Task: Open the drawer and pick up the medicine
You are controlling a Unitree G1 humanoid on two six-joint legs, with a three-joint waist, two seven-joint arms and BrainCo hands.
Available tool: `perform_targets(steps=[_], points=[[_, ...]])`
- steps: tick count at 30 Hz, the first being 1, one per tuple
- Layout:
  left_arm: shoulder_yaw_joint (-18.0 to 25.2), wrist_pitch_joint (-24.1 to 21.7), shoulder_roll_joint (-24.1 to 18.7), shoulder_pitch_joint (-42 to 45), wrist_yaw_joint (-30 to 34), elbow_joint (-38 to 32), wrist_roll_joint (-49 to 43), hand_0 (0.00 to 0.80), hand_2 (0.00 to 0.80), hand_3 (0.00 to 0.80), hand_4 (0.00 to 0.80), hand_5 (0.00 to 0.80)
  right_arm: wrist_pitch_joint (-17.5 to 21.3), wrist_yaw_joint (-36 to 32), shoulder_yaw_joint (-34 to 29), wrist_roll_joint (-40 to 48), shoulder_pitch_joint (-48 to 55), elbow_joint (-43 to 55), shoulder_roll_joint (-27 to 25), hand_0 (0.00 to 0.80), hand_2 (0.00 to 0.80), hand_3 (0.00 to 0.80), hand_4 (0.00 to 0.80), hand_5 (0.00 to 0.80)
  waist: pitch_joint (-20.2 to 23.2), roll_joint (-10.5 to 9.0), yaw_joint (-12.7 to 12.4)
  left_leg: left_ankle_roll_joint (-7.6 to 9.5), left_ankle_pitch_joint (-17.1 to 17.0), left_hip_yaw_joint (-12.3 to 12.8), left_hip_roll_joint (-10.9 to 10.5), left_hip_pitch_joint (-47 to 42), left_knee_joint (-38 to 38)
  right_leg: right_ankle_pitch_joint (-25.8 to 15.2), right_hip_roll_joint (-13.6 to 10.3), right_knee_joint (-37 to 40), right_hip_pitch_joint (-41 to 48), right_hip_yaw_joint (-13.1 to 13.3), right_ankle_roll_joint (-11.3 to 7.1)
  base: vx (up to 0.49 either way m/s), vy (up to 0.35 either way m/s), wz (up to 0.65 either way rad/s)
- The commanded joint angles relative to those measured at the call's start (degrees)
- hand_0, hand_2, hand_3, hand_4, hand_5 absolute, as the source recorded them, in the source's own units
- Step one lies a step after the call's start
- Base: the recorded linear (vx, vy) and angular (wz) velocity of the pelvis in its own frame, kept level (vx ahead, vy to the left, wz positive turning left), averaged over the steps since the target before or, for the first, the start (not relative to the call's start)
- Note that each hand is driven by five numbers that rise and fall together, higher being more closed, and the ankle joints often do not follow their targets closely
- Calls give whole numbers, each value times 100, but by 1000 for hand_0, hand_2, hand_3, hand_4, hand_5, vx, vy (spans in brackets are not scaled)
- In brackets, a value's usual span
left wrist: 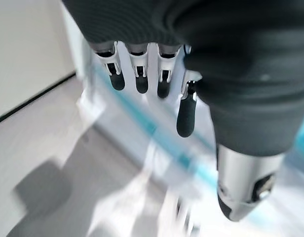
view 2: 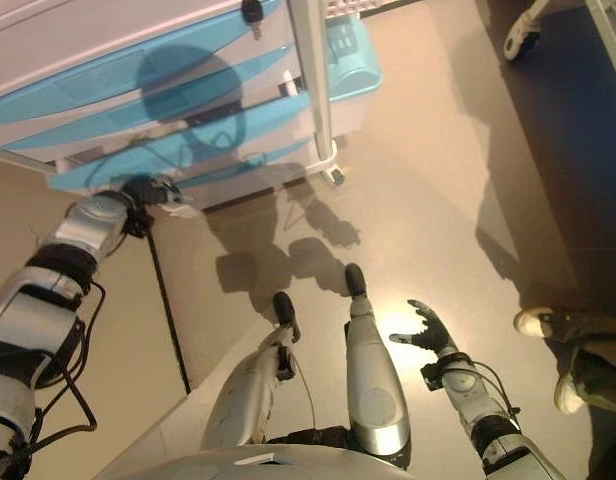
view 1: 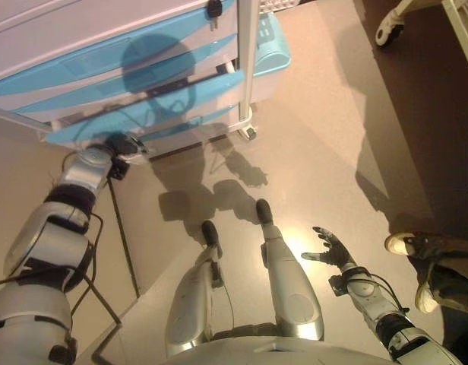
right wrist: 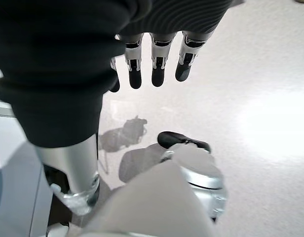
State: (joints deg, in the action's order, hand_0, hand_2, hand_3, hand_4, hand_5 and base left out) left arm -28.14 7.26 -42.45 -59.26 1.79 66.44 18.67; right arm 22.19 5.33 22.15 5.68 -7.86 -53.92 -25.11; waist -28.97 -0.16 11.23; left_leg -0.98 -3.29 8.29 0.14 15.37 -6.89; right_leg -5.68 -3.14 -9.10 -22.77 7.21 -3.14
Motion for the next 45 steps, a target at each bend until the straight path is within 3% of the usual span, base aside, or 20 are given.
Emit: perform_targets(steps=[1, 7, 14, 17, 22, 26, 29, 35, 39, 45], points=[[581, -758, -499, -614, -987, 348, 259, 0, 0, 0, 0, 0, 65, 125, 369, 179, 59, 157, -85, 0, 0, 0, 0, 0, 377, -127, 160, 246, 392, -131, -36, 501, -654, 261, 178, -510, -223, 70, 82, -14, -32, -7], [554, -881, -223, -704, -1397, 322, 217, 0, 0, 0, 0, 0, 11, 200, 522, 298, -2, 156, 50, 0, 0, 0, 0, 0, 406, -247, 117, 235, 432, -139, -36, 537, -633, 253, 215, -446, -232, 115, 91, -15, -40, -2], [700, -1027, 21, -164, -1096, 178, 531, 0, 0, 0, 0, 0, -8, 172, 479, 255, -45, 205, 163, 0, 0, 0, 0, 0, 427, -239, 47, 227, 442, -153, -55, 444, -527, 248, 214, -347, -144, 100, 90, 0, 0, 0], [917, -1202, 207, 264, -763, -21, 1076, 0, 0, 0, 0, 0, 28, 151, 421, 262, -38, 213, 241, 0, 0, 0, 0, 0, 454, -218, -7, 221, 445, -159, -69, 366, -464, 258, 193, -286, -52, 63, 87, -21, -6, -1], [1380, -1381, 789, 1712, -333, -853, 1660, 0, 0, 0, 0, 0, 58, -310, 117, 539, 27, 141, 427, 0, 0, 0, 0, 0, 576, -112, -219, 208, 422, -277, -145, 126, -318, 263, 94, -133, 239, -110, 92, 1, -15, 3], [1751, -1980, 1376, 2960, 122, -1207, 2027, 0, 0, 0, 0, 0, 58, -777, -153, 741, 134, -125, 547, 0, 0, 0, 0, 0, 798, -37, -435, 185, 409, -420, -187, -192, -171, 317, 24, 26, 670, -307, 108, 38, -37, 11], [1894, -2180, 1760, 3636, 313, -1362, 2127, 0, 0, 0, 0, 0, 28, -971, -319, 799, 258, -287, 601, 0, 0, 0, 0, 0, 979, 5, -576, 177, 406, -539, -212, -430, -63, 371, -14, 122, 978, -478, 123, 74, -43, 25], [2064, -2693, 2564, 4983, 430, -799, 1508, 0, 0, 0, 0, 0, -231, -1374, -660, 574, 458, -751, 740, 0, 0, 0, 0, 0, 1521, 47, -904, 148, 350, -805, -235, -1003, 290, 457, -50, 379, 1670, -867, 157, 74, -41, 25], [2100, -2714, 2755, 5319, 629, -345, 1353, 0, 0, 0, 0, 0, -300, -1499, -743, 477, 538, -1056, 839, 0, 0, 0, 0, 0, 1823, 33, -1013, 124, 324, -882, -230, -1252, 436, 497, -63, 444, 1937, -1031, 156, 66, -30, 22], [1734, -2902, 3111, 5704, 1069, 358, 678, 0, 0, 0, 0, 0, -402, -1512, -897, 369, 630, -1504, 1147, 0, 0, 0, 0, 0, 2257, -65, -1111, 143, 381, -910, -248, -1660, 586, 479, -62, 670, 2392, -1191, 119, 37, -34, 16]])
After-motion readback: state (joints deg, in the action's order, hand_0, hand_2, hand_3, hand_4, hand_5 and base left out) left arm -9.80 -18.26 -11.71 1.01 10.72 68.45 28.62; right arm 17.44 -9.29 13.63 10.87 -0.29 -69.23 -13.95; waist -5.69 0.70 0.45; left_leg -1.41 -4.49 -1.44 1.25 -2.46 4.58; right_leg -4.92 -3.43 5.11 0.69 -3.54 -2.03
